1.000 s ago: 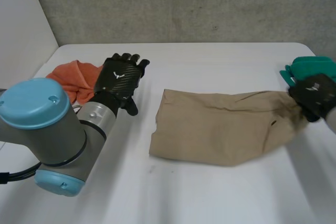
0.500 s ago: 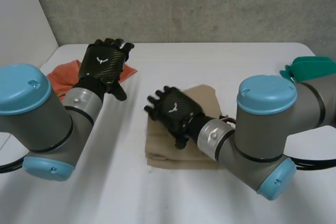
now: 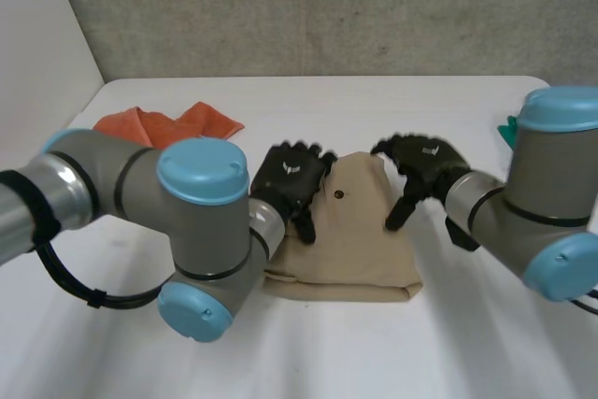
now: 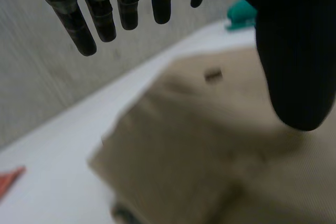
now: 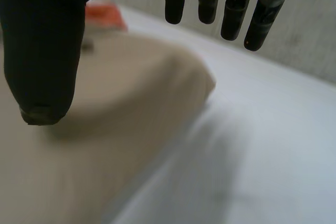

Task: Fold the laundry.

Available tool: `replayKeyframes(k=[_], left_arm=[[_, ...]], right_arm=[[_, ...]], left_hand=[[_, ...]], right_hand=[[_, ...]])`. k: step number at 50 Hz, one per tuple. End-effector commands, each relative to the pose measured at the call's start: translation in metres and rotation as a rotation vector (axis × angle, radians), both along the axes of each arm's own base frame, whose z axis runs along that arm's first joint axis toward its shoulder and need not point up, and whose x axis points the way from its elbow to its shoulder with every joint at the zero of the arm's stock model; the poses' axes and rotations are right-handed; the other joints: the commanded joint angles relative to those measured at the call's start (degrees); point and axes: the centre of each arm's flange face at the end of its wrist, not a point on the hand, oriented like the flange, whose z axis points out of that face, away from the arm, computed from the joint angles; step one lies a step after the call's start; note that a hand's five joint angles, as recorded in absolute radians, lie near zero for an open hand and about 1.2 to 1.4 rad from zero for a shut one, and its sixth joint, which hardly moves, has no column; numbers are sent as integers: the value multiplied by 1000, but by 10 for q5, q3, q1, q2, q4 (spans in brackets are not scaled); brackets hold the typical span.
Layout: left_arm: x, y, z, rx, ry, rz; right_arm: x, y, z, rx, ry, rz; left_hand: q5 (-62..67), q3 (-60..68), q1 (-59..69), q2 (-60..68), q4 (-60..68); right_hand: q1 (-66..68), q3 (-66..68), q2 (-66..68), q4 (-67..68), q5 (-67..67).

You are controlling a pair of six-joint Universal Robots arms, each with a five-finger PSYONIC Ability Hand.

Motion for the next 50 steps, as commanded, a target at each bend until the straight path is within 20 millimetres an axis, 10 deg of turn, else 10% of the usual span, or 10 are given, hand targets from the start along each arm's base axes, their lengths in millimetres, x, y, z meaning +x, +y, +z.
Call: replayKeyframes(k=[1, 10, 21, 35, 50], left_arm=[[13, -1, -33, 48, -182, 11], [23, -14, -32, 20, -226, 26], [20, -11, 82, -172, 1, -106], [35, -5, 128, -53, 97, -246], [33, -1, 127, -39, 100, -264]], right_arm=[[4, -12, -49, 52, 141, 19], [1, -11, -41, -35, 238, 14], [6, 32, 24, -380, 255, 45], [17, 115, -24, -234, 201, 188], [29, 105, -70, -228, 227, 204]], left_hand=[[-9, -4, 10, 2, 1], [-14, -9, 5, -3, -4], [-12, -7, 7, -2, -3], [1, 7, 20, 12, 11], [-2, 3, 17, 8, 7]], right_hand=[[-16, -23, -26, -34, -34], [-16, -23, -26, -34, -34], [-16, -23, -26, -34, -34], [-16, -23, -26, -34, -34], [-16, -23, -26, -34, -34]])
